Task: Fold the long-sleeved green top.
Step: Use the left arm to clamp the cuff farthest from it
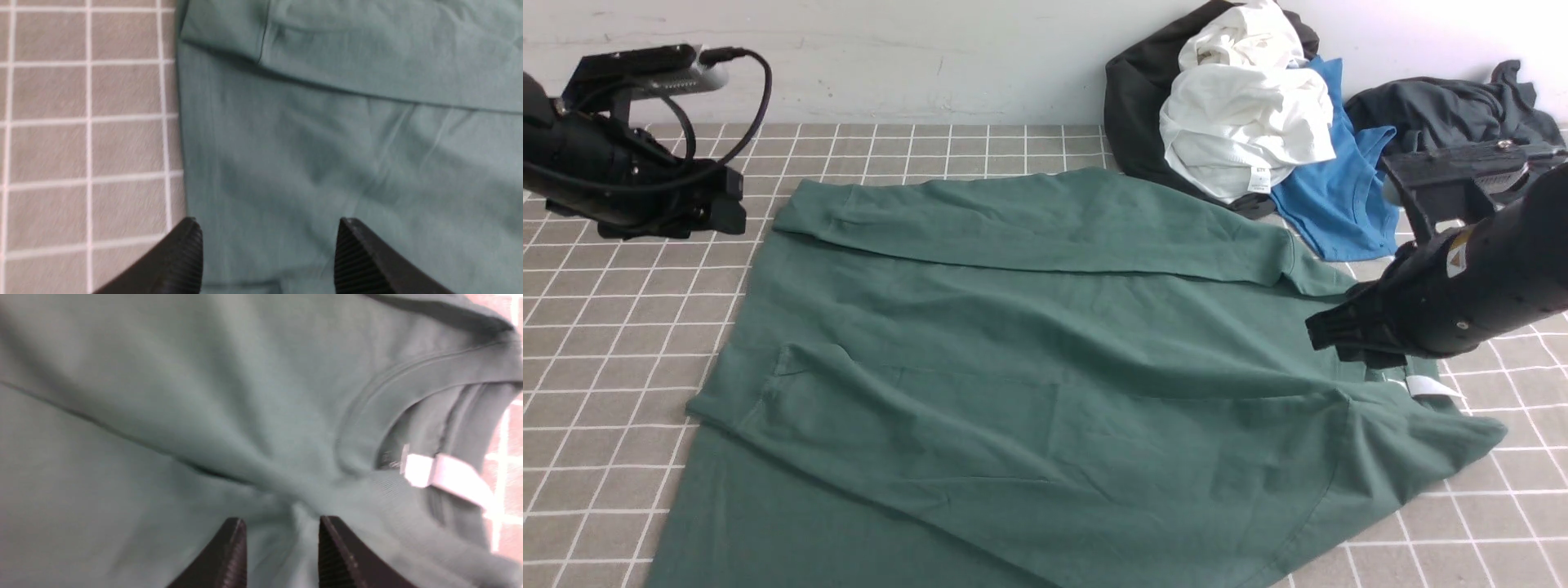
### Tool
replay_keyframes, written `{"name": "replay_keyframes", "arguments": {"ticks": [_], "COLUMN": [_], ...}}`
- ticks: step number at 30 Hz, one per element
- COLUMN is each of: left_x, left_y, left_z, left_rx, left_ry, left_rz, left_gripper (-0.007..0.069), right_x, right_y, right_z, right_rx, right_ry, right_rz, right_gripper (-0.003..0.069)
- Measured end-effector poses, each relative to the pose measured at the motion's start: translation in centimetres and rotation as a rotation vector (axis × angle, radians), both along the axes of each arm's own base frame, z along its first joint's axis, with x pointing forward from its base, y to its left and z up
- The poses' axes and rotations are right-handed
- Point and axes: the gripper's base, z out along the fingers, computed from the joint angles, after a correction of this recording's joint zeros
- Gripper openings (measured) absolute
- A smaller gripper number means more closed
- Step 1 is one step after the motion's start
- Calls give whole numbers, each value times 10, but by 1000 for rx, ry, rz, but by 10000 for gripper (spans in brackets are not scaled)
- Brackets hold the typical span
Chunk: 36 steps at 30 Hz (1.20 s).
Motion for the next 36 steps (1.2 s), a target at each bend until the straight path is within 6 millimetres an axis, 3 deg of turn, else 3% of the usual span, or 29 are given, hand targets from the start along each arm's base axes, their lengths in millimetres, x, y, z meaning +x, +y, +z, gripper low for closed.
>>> {"name": "replay_keyframes", "arguments": {"ticks": [3, 5, 6, 11, 14, 20, 26, 31, 36], "left_x": [17, 39, 41, 73, 86, 107, 127, 134, 135], "left_y": [-1, -1, -1, 0, 3, 6, -5, -15, -21], "left_z": [-4, -19, -21, -56, -68, -88, -111, -119, -118], "left_rx": [-11, -21, -22, -56, -66, -64, -53, 0, 66], "left_ry": [9, 19, 21, 55, 41, 7, -33, -58, -74], "left_rz": [-14, -12, -12, 29, 63, 95, 94, 66, 31], "left_gripper": [406, 406, 406, 448, 465, 468, 458, 330, 42], "right_x": [-8, -18, -20, -50, -65, -81, -93, -94, -94], "right_y": [13, 31, 34, 63, 73, 78, 69, 69, 70], "right_z": [1, -10, -12, -49, -63, -83, -103, -103, -103], "right_rx": [27, 47, 50, 75, 85, 89, 79, 85, 101], "right_ry": [39, 95, 105, 203, 191, 139, 137, 142, 149], "right_rz": [69, 166, 180, 330, 378, 395, 369, 361, 344], "right_gripper": [230, 192, 179, 43, -1, -13, -14, -14, -14]}}
